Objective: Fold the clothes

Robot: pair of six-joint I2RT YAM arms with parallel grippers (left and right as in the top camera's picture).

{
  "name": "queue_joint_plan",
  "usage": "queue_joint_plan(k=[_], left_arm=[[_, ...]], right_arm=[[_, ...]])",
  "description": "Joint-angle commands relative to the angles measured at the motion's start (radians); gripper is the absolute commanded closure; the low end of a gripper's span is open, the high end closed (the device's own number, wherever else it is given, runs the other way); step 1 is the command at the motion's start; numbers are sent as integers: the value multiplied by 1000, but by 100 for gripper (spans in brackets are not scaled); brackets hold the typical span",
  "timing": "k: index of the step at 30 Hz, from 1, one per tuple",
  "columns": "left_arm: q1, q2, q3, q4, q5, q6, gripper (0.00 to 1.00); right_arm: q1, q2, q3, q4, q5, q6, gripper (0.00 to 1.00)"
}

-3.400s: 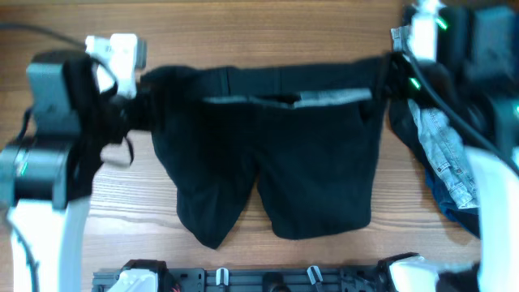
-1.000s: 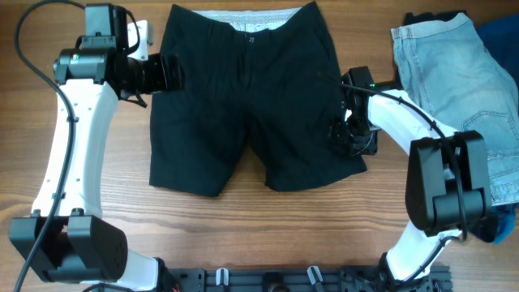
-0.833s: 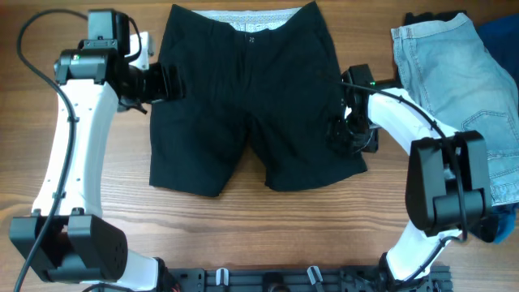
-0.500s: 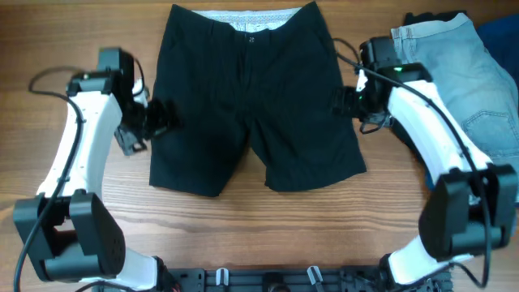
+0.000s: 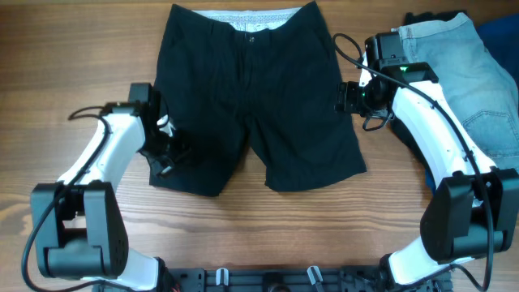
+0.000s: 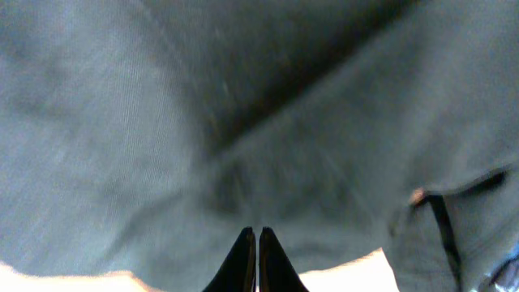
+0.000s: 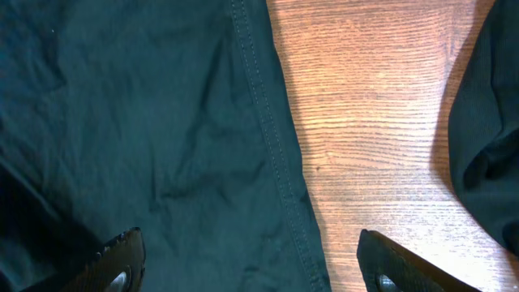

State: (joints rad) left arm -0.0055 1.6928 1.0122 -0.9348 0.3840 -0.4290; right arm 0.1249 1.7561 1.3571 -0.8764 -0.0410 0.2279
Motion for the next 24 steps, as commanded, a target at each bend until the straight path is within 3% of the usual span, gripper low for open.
queue_joint_plan(k=[1, 10, 15, 24], left_arm=[[8, 7, -80, 88, 32, -45, 96], [51, 55, -113, 229, -130, -58, 96], [169, 142, -113, 281, -180, -49, 96], [327, 164, -108, 612, -206, 16, 96]], right_arm=[[-2, 1, 8, 3, -4, -19, 16], [-2, 1, 8, 1, -3, -23, 16], [-2, 1, 8, 10, 0, -31, 16], [-2, 1, 8, 77, -19, -18, 16]])
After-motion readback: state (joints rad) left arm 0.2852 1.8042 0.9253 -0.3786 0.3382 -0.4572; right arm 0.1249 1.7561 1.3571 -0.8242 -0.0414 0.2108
